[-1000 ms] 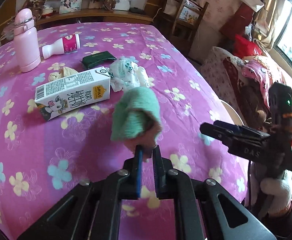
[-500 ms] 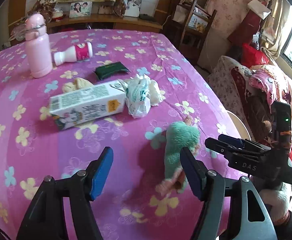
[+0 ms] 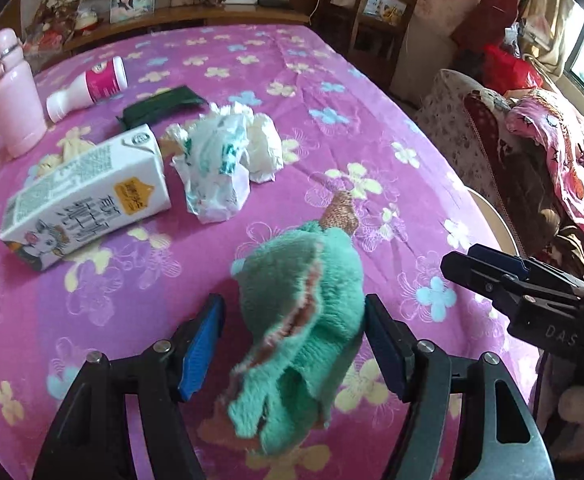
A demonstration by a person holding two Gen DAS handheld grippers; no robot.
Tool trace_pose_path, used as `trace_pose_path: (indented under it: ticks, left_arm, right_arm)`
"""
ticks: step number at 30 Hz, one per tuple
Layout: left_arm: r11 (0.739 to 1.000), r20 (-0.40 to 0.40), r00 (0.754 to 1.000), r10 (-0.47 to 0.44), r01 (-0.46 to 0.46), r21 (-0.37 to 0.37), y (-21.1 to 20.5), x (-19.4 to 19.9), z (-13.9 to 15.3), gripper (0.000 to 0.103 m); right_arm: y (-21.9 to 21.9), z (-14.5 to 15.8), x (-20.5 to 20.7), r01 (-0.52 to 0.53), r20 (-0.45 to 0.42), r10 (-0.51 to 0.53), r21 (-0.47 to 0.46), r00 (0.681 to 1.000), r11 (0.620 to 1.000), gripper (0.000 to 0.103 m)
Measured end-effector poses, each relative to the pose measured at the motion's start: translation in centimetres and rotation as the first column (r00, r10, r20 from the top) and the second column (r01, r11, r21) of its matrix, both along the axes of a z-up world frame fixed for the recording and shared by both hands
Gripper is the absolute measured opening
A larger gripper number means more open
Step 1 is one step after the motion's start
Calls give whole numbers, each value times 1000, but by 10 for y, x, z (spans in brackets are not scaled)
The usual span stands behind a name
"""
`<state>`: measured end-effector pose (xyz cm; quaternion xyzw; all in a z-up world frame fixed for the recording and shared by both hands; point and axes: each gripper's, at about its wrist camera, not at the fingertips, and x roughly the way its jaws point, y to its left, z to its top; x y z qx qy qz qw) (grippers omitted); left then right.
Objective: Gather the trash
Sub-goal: 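Grasp the green towel with the left tool while the right tool grasps the white tissue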
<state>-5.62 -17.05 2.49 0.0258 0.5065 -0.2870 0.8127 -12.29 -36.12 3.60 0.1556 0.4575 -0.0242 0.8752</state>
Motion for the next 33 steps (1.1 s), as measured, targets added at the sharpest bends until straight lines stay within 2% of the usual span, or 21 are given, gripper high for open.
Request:
trace_pose_path:
  ticks: [1,4,8,12,17,24,26,28,33]
  left_arm:
    - [1000,-14,1000,-5,5,-28,2,0,0,51]
    - [999,0,1000,24,-24,-33,9,-4,5,45]
    - [995,29,995,92,-91,-52,40,-7,17,44]
    - [986,40,986,162,-160,-35,70,0,21,44]
    - [961,39,961,273,-271,-51,99,15,19,44]
    - [952,70,950,304,-301,-62,109,19,17,44]
    - [950,61,949,308,-304,-69,112,20,15,44]
    - [949,53,949,311,-306,-75,113,23,13,44]
    - [948,33,950,311,-308,-80,114,21,10,44]
  right_arm:
    - [2,-1,2,-6,0,6,2,1000,1000,65]
    - [7,-3,8,-25,1,25,19,1000,1000,65]
    - [22,-5,21,-75,17,75,38,997,996,65]
    - [47,-7,40,-147,40,145,43,989,988,65]
    - [76,-3,70,-207,76,203,52,976,977,64]
    - [108,2,109,-246,99,242,32,965,969,64]
    - [112,2,117,-251,103,247,33,964,967,59]
    - [116,0,125,-257,98,254,21,962,966,47]
    - [120,-6,131,-273,77,273,-10,959,962,28]
